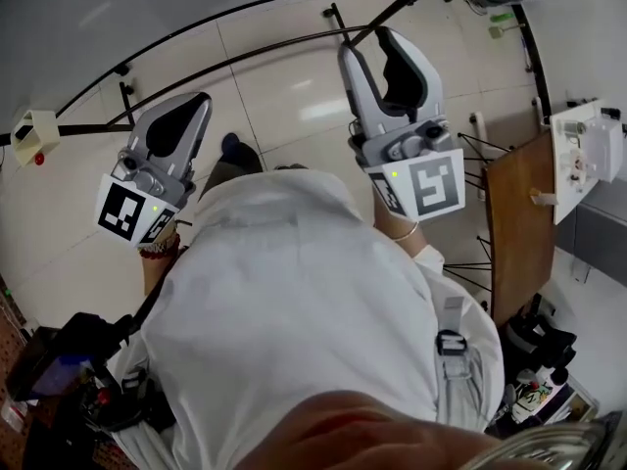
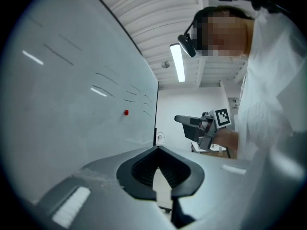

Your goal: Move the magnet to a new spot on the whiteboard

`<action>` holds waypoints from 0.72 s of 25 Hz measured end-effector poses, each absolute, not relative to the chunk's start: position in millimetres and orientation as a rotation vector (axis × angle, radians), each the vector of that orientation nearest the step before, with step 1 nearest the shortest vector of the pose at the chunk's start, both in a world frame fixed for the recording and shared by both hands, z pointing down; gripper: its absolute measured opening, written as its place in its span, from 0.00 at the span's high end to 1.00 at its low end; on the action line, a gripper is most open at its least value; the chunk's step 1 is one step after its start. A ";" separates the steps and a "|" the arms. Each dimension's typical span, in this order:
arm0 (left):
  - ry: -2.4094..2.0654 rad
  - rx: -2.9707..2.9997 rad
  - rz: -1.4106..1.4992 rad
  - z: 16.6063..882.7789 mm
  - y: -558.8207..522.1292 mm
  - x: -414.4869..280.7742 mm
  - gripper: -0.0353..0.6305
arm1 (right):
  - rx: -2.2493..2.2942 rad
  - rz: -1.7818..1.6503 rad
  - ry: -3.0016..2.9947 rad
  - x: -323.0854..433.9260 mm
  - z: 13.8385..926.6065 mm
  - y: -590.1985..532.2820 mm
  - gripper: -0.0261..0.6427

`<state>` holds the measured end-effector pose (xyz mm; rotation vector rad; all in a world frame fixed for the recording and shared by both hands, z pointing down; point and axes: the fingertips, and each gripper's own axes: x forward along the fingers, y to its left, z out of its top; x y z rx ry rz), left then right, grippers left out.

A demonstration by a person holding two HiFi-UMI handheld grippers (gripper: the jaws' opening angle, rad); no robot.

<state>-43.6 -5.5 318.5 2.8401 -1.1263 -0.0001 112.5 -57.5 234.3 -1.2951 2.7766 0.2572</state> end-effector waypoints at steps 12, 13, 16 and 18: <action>-1.344 2.648 0.117 355.1 79.6 3.3 0.94 | -1.144 0.155 2.964 155.0 280.1 8.4 0.74; -1.359 2.640 0.102 355.2 84.0 3.6 0.94 | -1.139 0.163 2.960 154.7 278.8 15.1 0.74; -1.321 2.685 0.059 346.9 89.6 8.1 0.94 | -1.202 0.234 2.948 163.0 271.4 23.5 0.74; -1.265 2.725 0.073 336.0 79.5 6.5 0.94 | -1.265 0.251 2.912 167.6 258.5 15.5 0.74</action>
